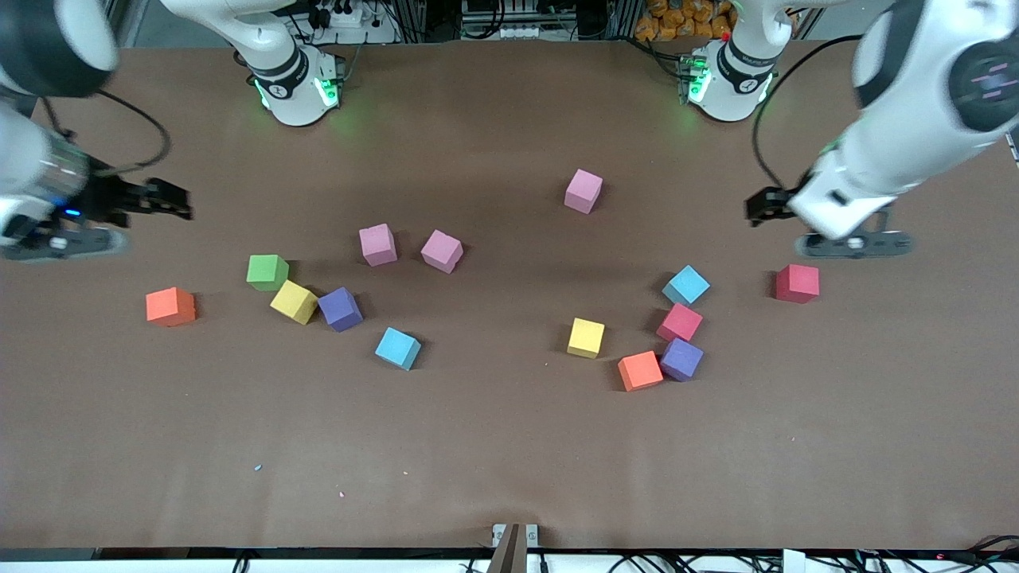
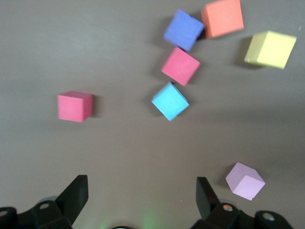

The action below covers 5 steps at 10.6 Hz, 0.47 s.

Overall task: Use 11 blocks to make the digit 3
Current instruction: 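Lower both grippers onto two separate pink blocks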

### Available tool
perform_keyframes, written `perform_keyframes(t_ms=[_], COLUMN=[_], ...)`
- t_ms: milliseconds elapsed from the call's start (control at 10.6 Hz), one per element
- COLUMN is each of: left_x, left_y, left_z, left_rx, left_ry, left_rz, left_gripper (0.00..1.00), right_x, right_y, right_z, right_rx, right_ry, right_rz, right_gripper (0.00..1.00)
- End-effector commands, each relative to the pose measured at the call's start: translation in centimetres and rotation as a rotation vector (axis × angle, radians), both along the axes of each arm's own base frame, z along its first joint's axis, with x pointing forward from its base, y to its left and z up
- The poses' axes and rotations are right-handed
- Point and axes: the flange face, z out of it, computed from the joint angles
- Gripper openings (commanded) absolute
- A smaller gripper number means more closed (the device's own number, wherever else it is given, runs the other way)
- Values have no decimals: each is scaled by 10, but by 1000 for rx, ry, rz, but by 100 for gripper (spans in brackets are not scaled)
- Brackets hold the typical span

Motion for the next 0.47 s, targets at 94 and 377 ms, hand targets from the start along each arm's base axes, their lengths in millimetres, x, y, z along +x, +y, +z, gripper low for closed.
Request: perform_keyframes(t_ms=[94,377], left_x=[-83,-152], left_y=[-93,-165], left_z=[-66,-120], left_rx=[37,46], left_ry=[-4,-14], left_rz=[-124,-273], left_gripper=[100,100], right_x=[-4,-6], right_y=[75,138], right_z=[-37,-78], right_rx=[37,23], right_ry=[0,35], right_rz=[-55,-167], right_gripper=[100,100])
